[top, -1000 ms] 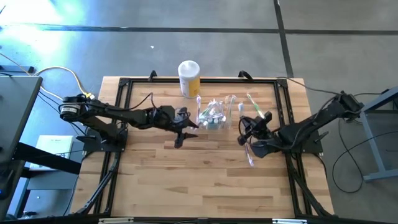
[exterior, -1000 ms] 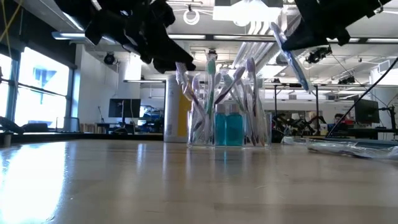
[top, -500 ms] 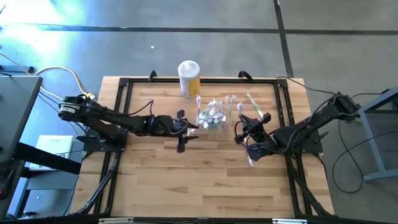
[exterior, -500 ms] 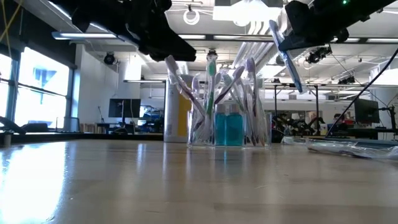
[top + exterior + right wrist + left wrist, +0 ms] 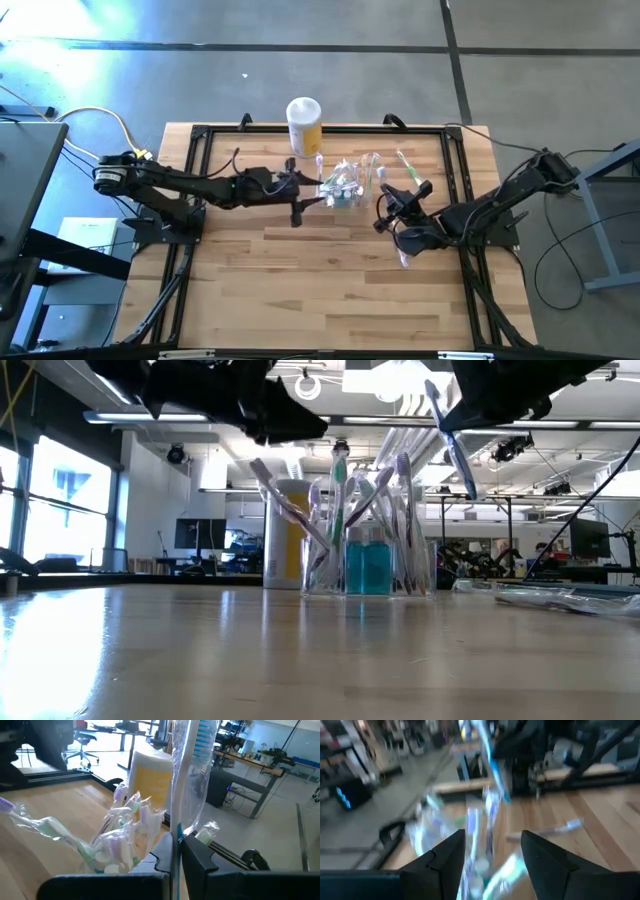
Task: Pick & Place toothbrushing station
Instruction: Put the blue toothbrush into the transparent organizer
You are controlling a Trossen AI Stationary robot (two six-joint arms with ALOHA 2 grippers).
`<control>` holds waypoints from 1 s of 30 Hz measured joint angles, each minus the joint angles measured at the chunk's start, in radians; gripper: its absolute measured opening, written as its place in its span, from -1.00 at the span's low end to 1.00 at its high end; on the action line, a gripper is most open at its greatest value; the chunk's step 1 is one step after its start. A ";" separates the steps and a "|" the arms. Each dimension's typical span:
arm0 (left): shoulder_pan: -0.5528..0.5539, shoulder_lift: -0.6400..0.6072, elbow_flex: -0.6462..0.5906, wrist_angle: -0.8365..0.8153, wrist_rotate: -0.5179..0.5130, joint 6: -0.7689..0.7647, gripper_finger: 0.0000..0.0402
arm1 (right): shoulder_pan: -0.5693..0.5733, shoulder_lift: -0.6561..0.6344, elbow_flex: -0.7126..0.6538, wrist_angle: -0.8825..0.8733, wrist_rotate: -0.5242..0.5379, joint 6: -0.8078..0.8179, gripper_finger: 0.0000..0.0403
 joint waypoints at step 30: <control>-0.002 -0.400 0.000 -0.628 -0.125 -0.222 -0.07 | -0.290 0.039 -0.285 1.012 -0.549 -0.594 -0.94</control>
